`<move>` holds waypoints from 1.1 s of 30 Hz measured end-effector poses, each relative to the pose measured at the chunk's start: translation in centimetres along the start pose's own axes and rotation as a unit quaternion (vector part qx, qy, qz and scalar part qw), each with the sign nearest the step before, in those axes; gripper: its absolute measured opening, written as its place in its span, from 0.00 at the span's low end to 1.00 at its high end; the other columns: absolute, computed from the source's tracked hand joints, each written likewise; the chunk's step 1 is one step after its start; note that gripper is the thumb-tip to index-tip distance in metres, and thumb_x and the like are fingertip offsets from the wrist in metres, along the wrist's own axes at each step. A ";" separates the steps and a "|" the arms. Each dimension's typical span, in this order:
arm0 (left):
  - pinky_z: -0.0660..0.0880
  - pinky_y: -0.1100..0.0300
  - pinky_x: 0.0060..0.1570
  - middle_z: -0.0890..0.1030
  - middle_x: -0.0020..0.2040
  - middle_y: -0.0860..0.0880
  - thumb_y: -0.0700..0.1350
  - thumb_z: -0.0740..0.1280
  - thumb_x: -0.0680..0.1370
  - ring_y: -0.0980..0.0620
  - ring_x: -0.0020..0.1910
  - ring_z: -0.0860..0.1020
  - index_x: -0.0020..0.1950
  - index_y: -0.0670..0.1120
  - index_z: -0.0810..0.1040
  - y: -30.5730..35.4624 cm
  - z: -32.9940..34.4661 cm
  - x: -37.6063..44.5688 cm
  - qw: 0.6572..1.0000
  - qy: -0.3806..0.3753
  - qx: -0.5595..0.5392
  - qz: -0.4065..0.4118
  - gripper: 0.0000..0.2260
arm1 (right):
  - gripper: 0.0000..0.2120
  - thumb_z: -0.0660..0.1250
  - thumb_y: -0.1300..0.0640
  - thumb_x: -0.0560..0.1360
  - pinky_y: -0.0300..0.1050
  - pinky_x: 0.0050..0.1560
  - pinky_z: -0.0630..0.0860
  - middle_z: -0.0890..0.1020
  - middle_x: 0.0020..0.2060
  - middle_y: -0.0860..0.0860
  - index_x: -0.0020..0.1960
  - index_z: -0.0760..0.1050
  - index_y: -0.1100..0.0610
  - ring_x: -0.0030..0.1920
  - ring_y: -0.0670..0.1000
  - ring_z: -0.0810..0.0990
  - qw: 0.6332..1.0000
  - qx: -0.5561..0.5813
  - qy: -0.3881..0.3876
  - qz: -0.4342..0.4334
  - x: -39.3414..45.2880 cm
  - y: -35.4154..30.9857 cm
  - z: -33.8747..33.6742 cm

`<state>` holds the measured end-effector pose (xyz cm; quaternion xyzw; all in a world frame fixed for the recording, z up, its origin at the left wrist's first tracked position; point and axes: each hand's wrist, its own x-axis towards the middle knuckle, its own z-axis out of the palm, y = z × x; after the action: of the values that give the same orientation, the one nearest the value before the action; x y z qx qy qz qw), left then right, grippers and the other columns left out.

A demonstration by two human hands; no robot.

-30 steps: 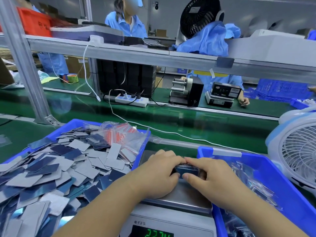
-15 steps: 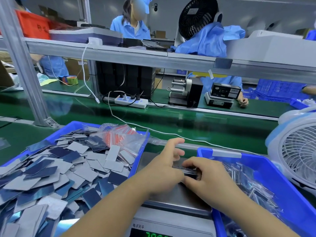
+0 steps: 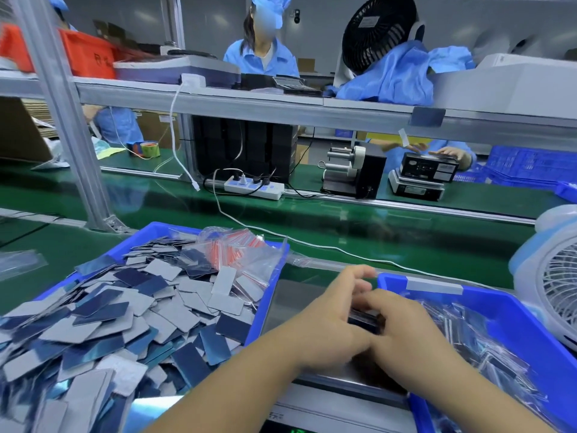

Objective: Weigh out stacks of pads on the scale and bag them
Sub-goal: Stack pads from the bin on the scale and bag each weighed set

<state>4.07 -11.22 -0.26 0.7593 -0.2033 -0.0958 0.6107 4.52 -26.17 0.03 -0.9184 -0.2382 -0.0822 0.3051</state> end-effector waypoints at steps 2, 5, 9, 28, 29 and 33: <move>0.72 0.71 0.54 0.70 0.66 0.53 0.39 0.62 0.65 0.62 0.58 0.75 0.70 0.58 0.62 0.1 -0.1 0.0 1.000 -0.017 0.015 -0.007 0.34 | 0.22 0.68 0.54 0.63 0.23 0.50 0.66 0.78 0.50 0.31 0.54 0.78 0.35 0.53 0.32 0.75 0.999 -0.018 -0.040 -0.002 0.0 0.2 0.1; 0.66 0.75 0.56 0.69 0.69 0.53 0.41 0.60 0.66 0.65 0.64 0.71 0.72 0.58 0.62 0.1 -0.7 -0.1 0.997 -0.012 0.074 -0.004 0.34 | 0.19 0.72 0.59 0.67 0.23 0.47 0.65 0.79 0.44 0.35 0.52 0.80 0.39 0.48 0.35 0.76 0.998 -0.052 -0.022 -0.003 0.0 0.3 0.0; 0.67 0.69 0.57 0.75 0.62 0.54 0.39 0.59 0.69 0.63 0.63 0.72 0.58 0.60 0.72 -0.5 -4.3 0.2 0.978 0.163 0.126 0.032 0.22 | 0.13 0.76 0.60 0.67 0.24 0.40 0.66 0.78 0.34 0.33 0.46 0.82 0.44 0.38 0.33 0.75 0.999 -0.029 0.034 0.004 -0.5 0.2 -0.3; 0.70 0.68 0.46 0.78 0.49 0.57 0.50 0.70 0.77 0.63 0.49 0.76 0.42 0.58 0.85 -4.9 -10.4 1.1 0.871 0.398 0.280 -0.071 0.06 | 0.09 0.75 0.52 0.70 0.24 0.42 0.67 0.80 0.38 0.35 0.47 0.81 0.40 0.41 0.31 0.75 0.999 -0.023 -0.006 0.025 -0.7 0.5 0.2; 0.69 0.75 0.41 0.78 0.49 0.58 0.49 0.72 0.76 0.67 0.45 0.76 0.40 0.60 0.85 -4.0 -10.1 0.9 0.898 0.401 0.177 -0.033 0.07 | 0.08 0.75 0.53 0.70 0.26 0.39 0.68 0.81 0.36 0.35 0.44 0.82 0.40 0.37 0.35 0.76 0.999 0.018 0.003 0.043 -0.7 0.5 0.2; 0.74 0.67 0.38 0.84 0.38 0.53 0.45 0.75 0.72 0.59 0.35 0.78 0.43 0.55 0.88 -0.7 -7.7 0.0 0.959 0.246 -0.136 0.036 0.04 | 0.13 0.78 0.60 0.62 0.35 0.27 0.65 0.80 0.33 0.49 0.46 0.85 0.51 0.27 0.49 0.68 0.888 0.435 -0.015 0.150 -0.4 0.1 -0.3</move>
<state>7.19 -4.27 0.82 0.6616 -0.0594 0.0892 0.7422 4.17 -26.57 0.10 -0.7194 -0.1143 0.0897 0.6793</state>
